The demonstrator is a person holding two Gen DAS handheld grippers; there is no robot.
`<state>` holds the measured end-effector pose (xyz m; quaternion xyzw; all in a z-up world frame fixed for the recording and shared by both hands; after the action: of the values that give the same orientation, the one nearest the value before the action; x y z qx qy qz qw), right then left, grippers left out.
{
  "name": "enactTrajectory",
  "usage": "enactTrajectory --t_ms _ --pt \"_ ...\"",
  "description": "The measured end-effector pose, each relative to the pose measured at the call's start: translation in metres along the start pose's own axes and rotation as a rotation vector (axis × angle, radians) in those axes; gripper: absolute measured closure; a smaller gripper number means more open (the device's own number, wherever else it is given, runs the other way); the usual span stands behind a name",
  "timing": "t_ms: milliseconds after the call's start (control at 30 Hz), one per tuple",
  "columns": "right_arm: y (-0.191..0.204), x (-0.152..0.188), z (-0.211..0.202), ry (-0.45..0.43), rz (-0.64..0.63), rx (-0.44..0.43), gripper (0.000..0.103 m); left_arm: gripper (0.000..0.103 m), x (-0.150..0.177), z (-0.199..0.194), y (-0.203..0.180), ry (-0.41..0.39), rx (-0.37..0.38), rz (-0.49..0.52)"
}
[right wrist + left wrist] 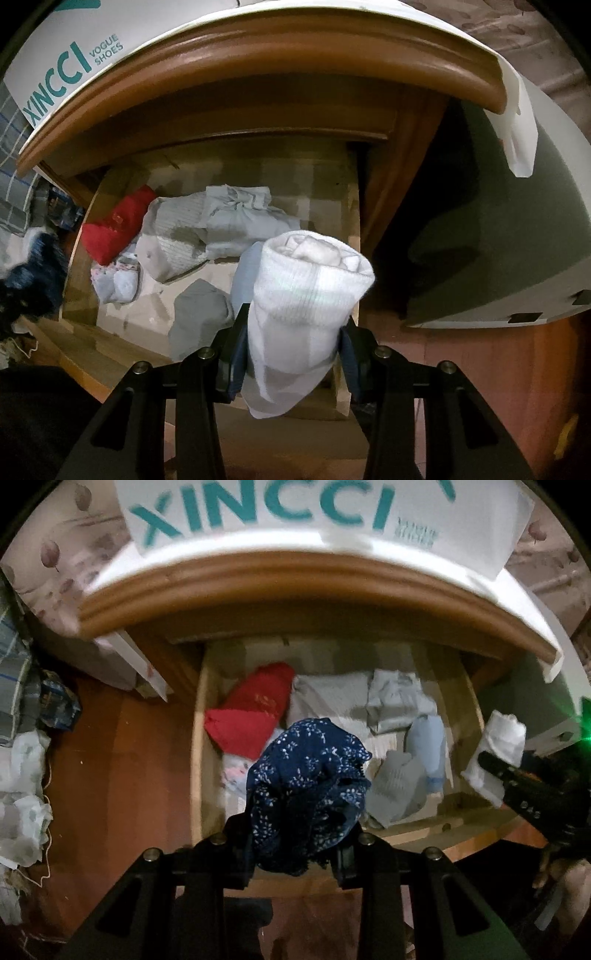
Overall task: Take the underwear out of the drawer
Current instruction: 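Grasp the dark blue patterned underwear with the left gripper while the right gripper holds the white sock, then carry the dark blue underwear into the shoe box with the left gripper and open it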
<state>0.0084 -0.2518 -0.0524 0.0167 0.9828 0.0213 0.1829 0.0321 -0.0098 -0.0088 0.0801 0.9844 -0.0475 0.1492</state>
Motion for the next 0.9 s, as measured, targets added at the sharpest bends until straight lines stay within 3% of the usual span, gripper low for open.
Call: enactTrajectory --t_ms 333,533,733,900 --pt "0.000 0.001 0.004 0.012 -0.006 0.007 0.063 0.072 -0.016 -0.078 0.021 -0.127 -0.005 0.011" --pt "0.000 0.001 0.003 0.016 -0.001 0.004 0.063 0.072 -0.039 -0.146 0.038 -0.229 0.016 -0.006" --pt "0.001 0.002 0.003 0.018 -0.001 0.001 0.063 0.072 -0.086 -0.211 0.044 -0.357 0.003 0.010" --pt "0.001 0.002 0.004 0.020 0.004 0.002 0.063 0.072 -0.142 -0.221 0.041 -0.381 -0.015 0.036"
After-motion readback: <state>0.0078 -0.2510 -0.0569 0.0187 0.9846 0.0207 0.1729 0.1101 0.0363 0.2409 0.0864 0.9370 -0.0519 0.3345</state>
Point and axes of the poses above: each gripper's, at about its wrist camera, not at the fingertips, and z roughly the way its jaws point, y to its left, x to its underside, the point moved 6 cm from there along z, roughly the way its jaws point, and after that the axes turned 5 degrees about -z, right-handed, at the moved point
